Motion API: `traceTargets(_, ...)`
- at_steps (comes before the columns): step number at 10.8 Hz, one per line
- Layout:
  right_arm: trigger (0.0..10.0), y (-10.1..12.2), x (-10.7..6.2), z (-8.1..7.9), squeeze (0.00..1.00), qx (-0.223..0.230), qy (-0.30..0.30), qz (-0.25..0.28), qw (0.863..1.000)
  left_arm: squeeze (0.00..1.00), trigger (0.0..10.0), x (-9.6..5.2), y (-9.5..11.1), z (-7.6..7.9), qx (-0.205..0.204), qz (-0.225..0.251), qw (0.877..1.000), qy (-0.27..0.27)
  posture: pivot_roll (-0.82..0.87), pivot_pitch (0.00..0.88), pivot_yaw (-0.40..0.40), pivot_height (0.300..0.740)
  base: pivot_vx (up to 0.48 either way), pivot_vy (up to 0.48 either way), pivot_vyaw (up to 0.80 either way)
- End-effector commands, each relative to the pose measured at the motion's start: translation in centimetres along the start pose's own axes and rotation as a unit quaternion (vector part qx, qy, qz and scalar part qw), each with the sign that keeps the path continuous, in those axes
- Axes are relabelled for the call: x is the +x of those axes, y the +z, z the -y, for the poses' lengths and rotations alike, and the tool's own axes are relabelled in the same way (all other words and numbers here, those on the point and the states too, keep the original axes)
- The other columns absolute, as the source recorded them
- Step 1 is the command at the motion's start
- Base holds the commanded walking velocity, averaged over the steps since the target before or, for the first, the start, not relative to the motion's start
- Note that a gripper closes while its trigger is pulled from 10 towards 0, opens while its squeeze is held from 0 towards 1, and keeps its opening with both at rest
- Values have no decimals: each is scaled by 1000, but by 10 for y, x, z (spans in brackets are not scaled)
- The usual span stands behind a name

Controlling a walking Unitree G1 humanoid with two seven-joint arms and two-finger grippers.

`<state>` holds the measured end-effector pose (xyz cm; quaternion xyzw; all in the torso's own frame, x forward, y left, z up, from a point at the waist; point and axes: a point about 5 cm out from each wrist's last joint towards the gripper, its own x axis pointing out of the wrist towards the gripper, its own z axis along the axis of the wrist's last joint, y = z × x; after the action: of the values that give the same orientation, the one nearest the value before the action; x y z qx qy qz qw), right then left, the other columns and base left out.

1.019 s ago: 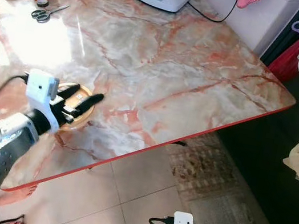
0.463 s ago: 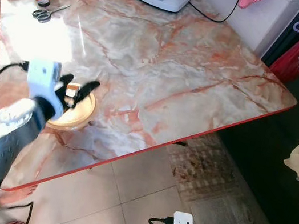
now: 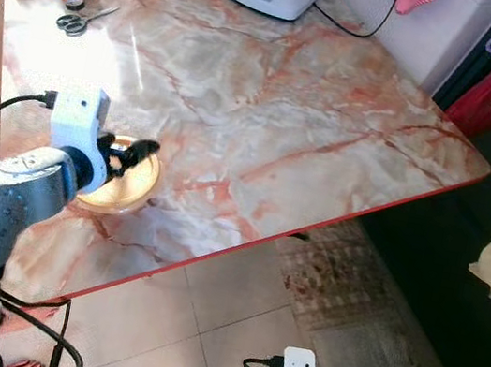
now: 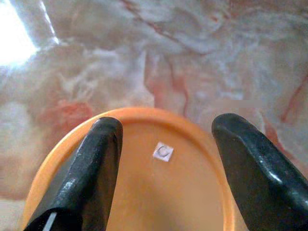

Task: Restocking fridge

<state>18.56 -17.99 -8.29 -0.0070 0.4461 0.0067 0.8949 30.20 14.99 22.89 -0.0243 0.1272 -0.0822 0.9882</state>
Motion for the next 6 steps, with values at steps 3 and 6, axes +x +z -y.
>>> traceTargets(3, 10000, -11, -2, 2, 0, -6, 3, -23, 1000, 0, 10000, -7, 6, 2, 12, -37, 999, -2, -62, 185, -63, 740, 0, 0, 0)
traceTargets(6, 10000, -11, -2, 1, 0, -3, 5, -27, 1000, 0, 10000, -9, -9, 2, 50, -89, 995, -8, -62, 193, -59, 740, 0, 0, 0)
